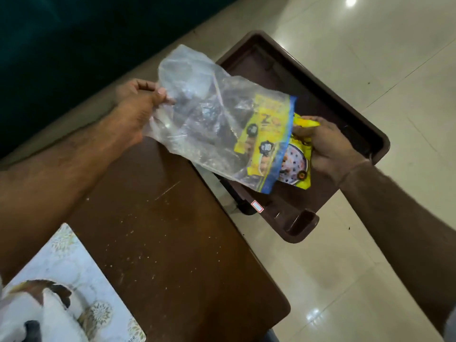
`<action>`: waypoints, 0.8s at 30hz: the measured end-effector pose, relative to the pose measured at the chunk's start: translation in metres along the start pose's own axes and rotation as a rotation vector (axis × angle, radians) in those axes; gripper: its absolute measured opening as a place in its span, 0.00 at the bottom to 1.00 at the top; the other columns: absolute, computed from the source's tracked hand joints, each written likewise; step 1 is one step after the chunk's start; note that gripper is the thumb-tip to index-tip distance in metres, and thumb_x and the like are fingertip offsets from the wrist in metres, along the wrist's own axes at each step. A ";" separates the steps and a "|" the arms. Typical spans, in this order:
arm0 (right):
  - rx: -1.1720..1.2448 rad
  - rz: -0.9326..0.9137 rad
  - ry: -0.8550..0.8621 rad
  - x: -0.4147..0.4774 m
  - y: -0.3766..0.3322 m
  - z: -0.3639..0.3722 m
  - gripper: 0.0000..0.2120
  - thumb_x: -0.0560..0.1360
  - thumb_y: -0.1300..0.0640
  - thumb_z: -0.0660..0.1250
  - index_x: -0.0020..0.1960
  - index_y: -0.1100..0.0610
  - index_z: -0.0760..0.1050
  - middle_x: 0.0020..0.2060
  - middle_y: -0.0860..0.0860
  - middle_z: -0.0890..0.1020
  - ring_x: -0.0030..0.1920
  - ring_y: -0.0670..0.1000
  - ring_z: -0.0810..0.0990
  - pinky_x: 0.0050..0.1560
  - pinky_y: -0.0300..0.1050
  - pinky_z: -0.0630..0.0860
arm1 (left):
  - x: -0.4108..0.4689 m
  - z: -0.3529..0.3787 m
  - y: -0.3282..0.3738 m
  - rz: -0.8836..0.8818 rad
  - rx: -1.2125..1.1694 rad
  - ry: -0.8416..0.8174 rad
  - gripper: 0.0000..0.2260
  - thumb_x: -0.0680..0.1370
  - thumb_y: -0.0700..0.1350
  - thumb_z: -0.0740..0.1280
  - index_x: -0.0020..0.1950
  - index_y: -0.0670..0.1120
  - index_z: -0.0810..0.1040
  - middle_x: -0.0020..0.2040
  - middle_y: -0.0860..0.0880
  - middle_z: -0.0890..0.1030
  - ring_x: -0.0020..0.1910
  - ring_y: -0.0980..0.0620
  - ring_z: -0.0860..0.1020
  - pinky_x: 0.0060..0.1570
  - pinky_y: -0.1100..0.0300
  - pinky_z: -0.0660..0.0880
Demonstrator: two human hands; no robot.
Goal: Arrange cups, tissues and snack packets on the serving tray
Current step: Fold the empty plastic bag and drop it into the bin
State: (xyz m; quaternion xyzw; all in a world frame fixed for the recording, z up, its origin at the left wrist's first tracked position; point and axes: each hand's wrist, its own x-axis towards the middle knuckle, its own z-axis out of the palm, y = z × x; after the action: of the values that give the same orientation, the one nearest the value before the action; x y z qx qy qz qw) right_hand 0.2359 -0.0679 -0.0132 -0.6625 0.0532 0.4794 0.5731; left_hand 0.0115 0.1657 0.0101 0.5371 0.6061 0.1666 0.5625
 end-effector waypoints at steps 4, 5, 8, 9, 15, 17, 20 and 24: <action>0.071 0.060 0.189 -0.004 0.012 -0.022 0.21 0.76 0.69 0.68 0.67 0.66 0.68 0.63 0.66 0.79 0.60 0.65 0.81 0.59 0.64 0.79 | -0.002 -0.028 -0.006 -0.004 -0.011 0.047 0.11 0.77 0.49 0.72 0.55 0.44 0.78 0.51 0.46 0.85 0.38 0.57 0.84 0.39 0.62 0.82; 0.064 0.036 0.223 -0.006 0.014 -0.023 0.21 0.76 0.69 0.69 0.66 0.64 0.68 0.61 0.64 0.80 0.56 0.62 0.83 0.55 0.61 0.81 | -0.007 -0.031 -0.009 -0.029 -0.071 0.033 0.15 0.78 0.53 0.72 0.57 0.44 0.77 0.52 0.46 0.84 0.41 0.53 0.83 0.42 0.59 0.81; 0.050 -0.030 0.301 -0.009 0.020 -0.019 0.22 0.76 0.67 0.71 0.65 0.60 0.66 0.53 0.58 0.82 0.47 0.57 0.85 0.49 0.58 0.83 | -0.036 -0.031 -0.023 -0.128 -0.331 0.092 0.15 0.76 0.61 0.69 0.54 0.51 0.79 0.55 0.44 0.83 0.53 0.43 0.82 0.55 0.49 0.78; 0.057 -0.038 0.318 -0.010 0.022 -0.016 0.20 0.76 0.66 0.71 0.63 0.58 0.66 0.51 0.56 0.82 0.46 0.56 0.85 0.48 0.58 0.83 | -0.049 -0.028 -0.030 -0.178 -0.426 0.109 0.17 0.74 0.63 0.69 0.55 0.53 0.81 0.56 0.46 0.83 0.56 0.43 0.82 0.59 0.48 0.78; 0.038 -0.053 0.352 -0.005 0.027 -0.002 0.18 0.77 0.63 0.71 0.59 0.54 0.64 0.57 0.57 0.79 0.50 0.57 0.84 0.48 0.57 0.83 | -0.103 0.020 -0.063 -0.429 -0.521 -0.136 0.22 0.70 0.53 0.77 0.60 0.45 0.80 0.54 0.47 0.85 0.54 0.46 0.82 0.50 0.51 0.78; -0.007 -0.057 0.383 -0.002 0.028 0.000 0.18 0.77 0.63 0.71 0.58 0.53 0.64 0.63 0.59 0.77 0.57 0.60 0.83 0.54 0.62 0.81 | -0.099 0.031 -0.058 -0.424 -0.552 -0.092 0.11 0.73 0.45 0.75 0.54 0.45 0.81 0.47 0.49 0.85 0.49 0.50 0.82 0.46 0.54 0.78; -0.035 -0.071 0.409 0.001 0.028 0.001 0.18 0.76 0.62 0.72 0.58 0.53 0.64 0.64 0.60 0.75 0.60 0.60 0.81 0.58 0.64 0.80 | -0.086 0.026 -0.045 -0.365 -0.713 -0.052 0.02 0.77 0.41 0.67 0.45 0.46 0.79 0.44 0.47 0.83 0.45 0.49 0.81 0.48 0.55 0.78; -0.159 -0.109 0.439 0.003 0.033 -0.001 0.21 0.76 0.58 0.73 0.61 0.54 0.65 0.62 0.57 0.76 0.60 0.59 0.80 0.59 0.61 0.79 | -0.073 -0.009 -0.035 -0.235 -0.981 -0.130 0.08 0.77 0.40 0.60 0.53 0.44 0.77 0.55 0.42 0.81 0.56 0.41 0.81 0.63 0.48 0.76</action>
State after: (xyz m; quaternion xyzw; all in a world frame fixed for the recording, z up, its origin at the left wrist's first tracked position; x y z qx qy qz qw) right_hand 0.2177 -0.0787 -0.0393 -0.7957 0.1028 0.2950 0.5190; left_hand -0.0280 0.0952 0.0211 0.1470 0.4766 0.3335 0.8000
